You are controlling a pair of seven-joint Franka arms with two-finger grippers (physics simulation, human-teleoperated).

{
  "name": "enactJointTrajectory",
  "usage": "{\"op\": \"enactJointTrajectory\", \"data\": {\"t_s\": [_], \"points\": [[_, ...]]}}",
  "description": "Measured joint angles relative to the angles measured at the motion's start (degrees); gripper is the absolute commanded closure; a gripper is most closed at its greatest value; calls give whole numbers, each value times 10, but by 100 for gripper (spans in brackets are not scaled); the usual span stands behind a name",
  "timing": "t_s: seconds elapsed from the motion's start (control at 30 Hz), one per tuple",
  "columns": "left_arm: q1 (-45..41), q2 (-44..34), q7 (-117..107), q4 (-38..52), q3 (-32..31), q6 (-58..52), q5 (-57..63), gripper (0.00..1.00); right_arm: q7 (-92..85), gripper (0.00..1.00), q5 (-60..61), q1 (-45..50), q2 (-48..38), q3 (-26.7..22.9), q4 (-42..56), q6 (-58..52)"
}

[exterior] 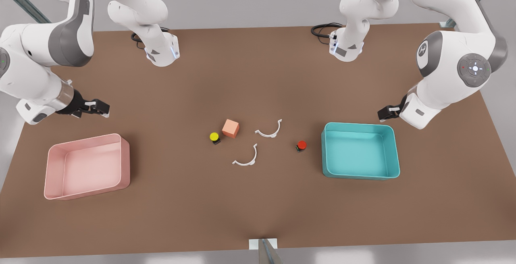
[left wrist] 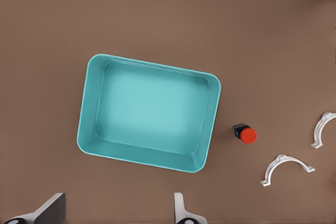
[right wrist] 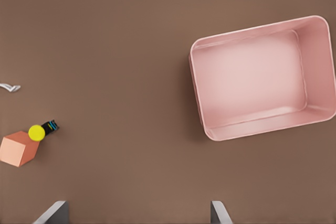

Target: Place the red button in the blue storage box with the left arm, and place the yellow button in the pink storage box with the right arm

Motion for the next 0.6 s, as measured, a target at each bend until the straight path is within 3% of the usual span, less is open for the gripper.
{"op": "enactJointTrajectory", "data": {"t_s": [0.1, 0.3, 0.5, 0.6], "points": [[-43, 26, 16, 0, 0, 4, 0, 0, 0, 0, 0, 0, 4, 3, -3, -8], [-191, 145, 11, -6, -1, 104, -9, 0, 26, 0, 8, 19, 70, 97, -63, 52], [-205, 166, 1, -171, 1, 288, -9, 0, 98, 0, 12, 33, 105, 156, -135, 153], [-207, 187, -3, -207, 1, 375, -9, 0, 158, 0, 13, 77, 126, 163, -127, 194]]}}
